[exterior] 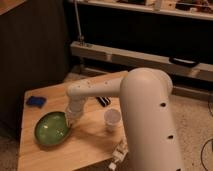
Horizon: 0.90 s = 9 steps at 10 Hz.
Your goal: Drag the ceramic bowl in a circle
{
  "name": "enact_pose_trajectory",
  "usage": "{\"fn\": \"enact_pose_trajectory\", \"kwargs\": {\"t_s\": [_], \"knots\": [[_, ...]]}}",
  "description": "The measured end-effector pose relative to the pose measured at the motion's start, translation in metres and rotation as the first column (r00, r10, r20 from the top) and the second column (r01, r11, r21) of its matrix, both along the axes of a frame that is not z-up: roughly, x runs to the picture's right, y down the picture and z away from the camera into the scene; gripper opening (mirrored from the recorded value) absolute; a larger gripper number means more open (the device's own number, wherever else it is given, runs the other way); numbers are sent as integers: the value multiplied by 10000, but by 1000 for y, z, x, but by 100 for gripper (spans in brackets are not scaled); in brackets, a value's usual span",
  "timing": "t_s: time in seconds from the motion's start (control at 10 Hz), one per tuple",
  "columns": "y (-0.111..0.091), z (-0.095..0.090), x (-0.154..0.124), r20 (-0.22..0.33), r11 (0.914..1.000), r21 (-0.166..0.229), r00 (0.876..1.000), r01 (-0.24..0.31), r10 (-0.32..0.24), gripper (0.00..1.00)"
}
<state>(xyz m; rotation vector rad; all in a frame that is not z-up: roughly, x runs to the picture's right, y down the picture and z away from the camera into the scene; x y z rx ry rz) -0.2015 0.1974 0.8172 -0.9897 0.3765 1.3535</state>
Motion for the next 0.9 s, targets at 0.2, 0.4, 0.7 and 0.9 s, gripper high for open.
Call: {"fn": "enact_pose_trajectory", "kwargs": {"t_s": [0.2,0.4,0.7,0.9], "knots": [[-6,-1,9,-352,9997,-7,9991,228,-228,0],[-9,-12,11,-7,9991,-39,9991,421,-421,0],[-12,-44,18,360,9945,96,9939,1042,-1044,0],[-9,-55,32,-123,9860,131,9860,1665,-1663,0]]}}
